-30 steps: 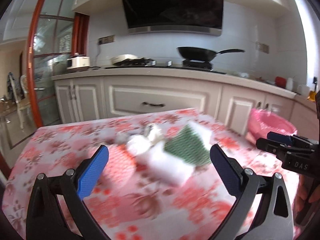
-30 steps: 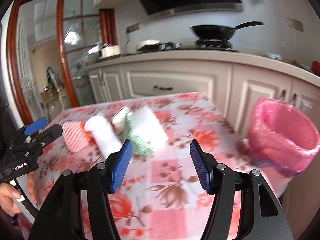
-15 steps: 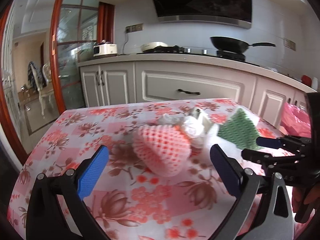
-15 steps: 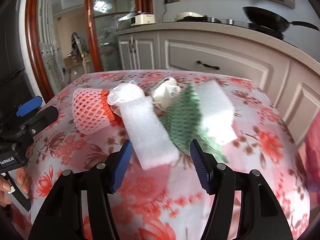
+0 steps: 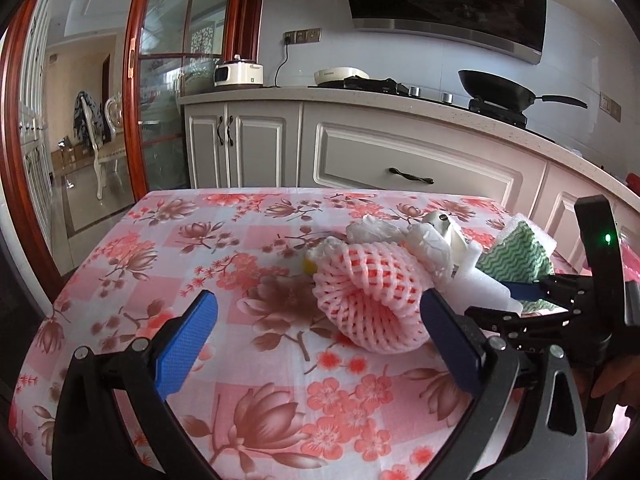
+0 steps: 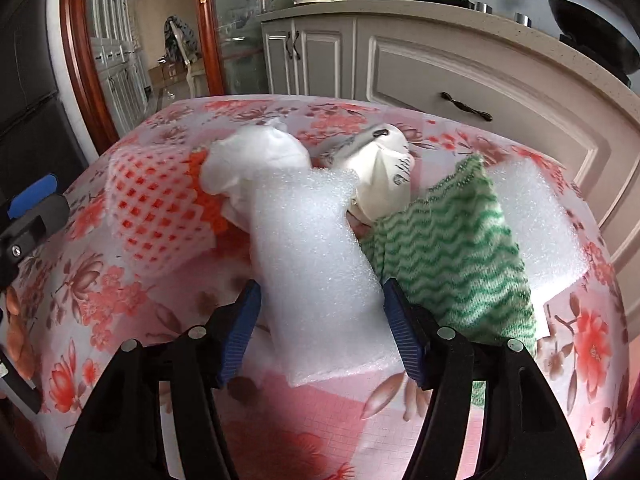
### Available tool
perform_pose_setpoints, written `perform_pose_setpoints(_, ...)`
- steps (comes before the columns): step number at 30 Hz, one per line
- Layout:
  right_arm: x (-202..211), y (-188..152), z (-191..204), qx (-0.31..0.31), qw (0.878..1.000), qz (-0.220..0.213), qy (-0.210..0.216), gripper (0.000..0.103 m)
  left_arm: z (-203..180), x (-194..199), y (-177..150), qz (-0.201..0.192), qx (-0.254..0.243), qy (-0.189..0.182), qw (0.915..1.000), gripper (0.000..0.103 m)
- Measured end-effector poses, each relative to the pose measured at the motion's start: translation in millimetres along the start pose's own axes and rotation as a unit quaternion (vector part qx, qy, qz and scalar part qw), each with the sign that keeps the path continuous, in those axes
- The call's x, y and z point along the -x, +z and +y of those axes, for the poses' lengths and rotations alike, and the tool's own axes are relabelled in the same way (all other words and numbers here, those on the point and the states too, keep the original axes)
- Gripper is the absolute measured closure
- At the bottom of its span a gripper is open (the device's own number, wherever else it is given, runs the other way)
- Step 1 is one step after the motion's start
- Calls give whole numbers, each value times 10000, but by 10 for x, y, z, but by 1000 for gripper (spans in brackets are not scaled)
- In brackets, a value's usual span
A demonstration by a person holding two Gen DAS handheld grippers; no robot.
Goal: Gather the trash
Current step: 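Grasp the pink foam net with the left tool while the right tool grasps a white foam block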
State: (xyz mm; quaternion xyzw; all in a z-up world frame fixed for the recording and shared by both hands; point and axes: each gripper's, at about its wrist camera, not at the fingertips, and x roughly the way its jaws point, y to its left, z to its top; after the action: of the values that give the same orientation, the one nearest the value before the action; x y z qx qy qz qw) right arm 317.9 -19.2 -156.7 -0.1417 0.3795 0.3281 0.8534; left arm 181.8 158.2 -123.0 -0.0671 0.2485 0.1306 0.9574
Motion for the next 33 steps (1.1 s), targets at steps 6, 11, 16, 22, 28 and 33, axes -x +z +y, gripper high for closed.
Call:
perform_pose_setpoints(6,-9,-12,43,305,9995,55,57,49,-122,-129,64,69,-155,-91,9998,5)
perform_pose_setpoints(11,283,-88,3,147,9995,-283,83,52,-237,-364,109,374,-195,-130,9990,5)
perform_pose_setpoints(16,625,-251,-183,-285,9982,-500,141,52,-347,-622,122,661,-355,-117,9971,5)
perform_pose_setpoints(22,796,-333,-308,-546,9964,-647,45,52,-428,-818,115,959,-357,-305,9943,22)
perform_pose_setpoints(28,866,-363,-314,-678,9948,-755,52,52,-538,-719,96,801,-652,-453,9936,56)
perform_pose_setpoints(33,995,-441,-198,-678,9938,-885,43,52,-571,-447,52,582,-714,-618,9938,65)
